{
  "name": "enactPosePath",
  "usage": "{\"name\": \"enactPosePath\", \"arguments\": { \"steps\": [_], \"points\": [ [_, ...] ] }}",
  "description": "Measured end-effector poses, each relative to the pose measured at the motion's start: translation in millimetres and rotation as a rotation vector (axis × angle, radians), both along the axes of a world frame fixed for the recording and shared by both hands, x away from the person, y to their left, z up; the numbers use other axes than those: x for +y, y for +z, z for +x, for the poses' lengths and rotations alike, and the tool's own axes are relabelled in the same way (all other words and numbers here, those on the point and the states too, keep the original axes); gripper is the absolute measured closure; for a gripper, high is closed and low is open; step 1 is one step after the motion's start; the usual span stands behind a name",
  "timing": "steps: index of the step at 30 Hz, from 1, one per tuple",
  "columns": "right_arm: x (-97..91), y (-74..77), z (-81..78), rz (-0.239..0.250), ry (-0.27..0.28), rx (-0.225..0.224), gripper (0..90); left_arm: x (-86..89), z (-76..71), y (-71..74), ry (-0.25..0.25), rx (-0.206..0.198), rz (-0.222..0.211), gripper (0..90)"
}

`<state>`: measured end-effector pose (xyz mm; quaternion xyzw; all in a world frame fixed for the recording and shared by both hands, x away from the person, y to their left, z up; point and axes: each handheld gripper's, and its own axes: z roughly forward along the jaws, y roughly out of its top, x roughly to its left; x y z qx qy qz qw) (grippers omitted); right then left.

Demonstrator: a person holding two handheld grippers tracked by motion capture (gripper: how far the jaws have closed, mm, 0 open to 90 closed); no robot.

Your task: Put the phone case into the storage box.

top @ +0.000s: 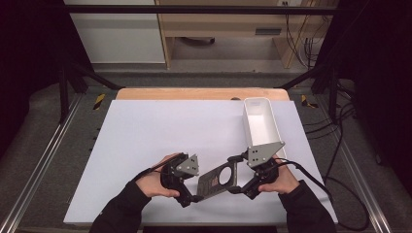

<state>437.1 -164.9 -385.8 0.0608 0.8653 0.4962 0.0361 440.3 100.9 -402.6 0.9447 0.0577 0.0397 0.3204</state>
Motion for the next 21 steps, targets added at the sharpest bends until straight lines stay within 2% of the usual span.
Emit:
{"name": "enactPosePath", "arguments": {
  "steps": [6,14,21],
  "points": [
    [3.1,1.1,0.1,-0.021,0.008,0.000,12.7,-6.0,3.1,-6.2,-0.015,0.021,0.047,0.4],
    [8.3,6.8,0.5,-0.043,0.021,-0.012,12.7,-14.1,0.5,-10.5,-0.029,0.003,0.067,0.3],
    [12.1,11.3,1.4,-0.064,0.034,-0.019,12.7,-21.1,3.5,-14.0,-0.030,0.022,0.095,0.2]
  ]
}}
